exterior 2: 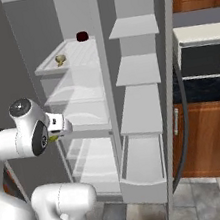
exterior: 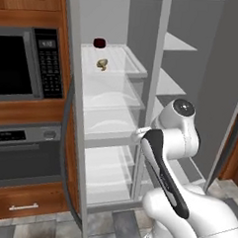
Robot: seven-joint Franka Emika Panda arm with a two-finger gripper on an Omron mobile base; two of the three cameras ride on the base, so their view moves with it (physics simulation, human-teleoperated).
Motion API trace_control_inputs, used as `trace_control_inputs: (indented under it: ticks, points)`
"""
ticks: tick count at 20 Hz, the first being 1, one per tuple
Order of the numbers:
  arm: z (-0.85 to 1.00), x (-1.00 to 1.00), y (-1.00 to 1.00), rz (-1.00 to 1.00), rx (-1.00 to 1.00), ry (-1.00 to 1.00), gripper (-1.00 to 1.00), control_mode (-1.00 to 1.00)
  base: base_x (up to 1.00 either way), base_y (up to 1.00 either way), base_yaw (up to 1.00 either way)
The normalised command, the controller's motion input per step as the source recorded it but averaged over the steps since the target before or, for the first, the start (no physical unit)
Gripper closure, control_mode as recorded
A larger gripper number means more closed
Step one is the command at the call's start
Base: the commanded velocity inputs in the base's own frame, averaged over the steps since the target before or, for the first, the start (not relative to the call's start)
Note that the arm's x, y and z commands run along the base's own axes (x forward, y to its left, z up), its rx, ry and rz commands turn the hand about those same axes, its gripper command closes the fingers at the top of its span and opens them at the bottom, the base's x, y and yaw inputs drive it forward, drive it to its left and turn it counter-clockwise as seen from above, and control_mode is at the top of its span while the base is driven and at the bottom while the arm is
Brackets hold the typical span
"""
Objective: Take the pear and mushroom from the fridge shelf and place them in the freezer drawer to begin freezing them.
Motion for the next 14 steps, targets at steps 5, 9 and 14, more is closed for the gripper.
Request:
trace_control_inputs:
  ticks: [5,9,14]
  points:
    - [0.00,0.00,0.00,0.00,0.00,0.00,1.00,1.00,-0.10,-0.01,-0.12]
    - [0.00,0.00,0.00,0.00,0.00,0.00,1.00,1.00,0.00,-0.04,-0.24]
    - [0.00,0.00,0.00,0.00,0.00,0.00,1.00,1.00,0.00,-0.10,-0.26]
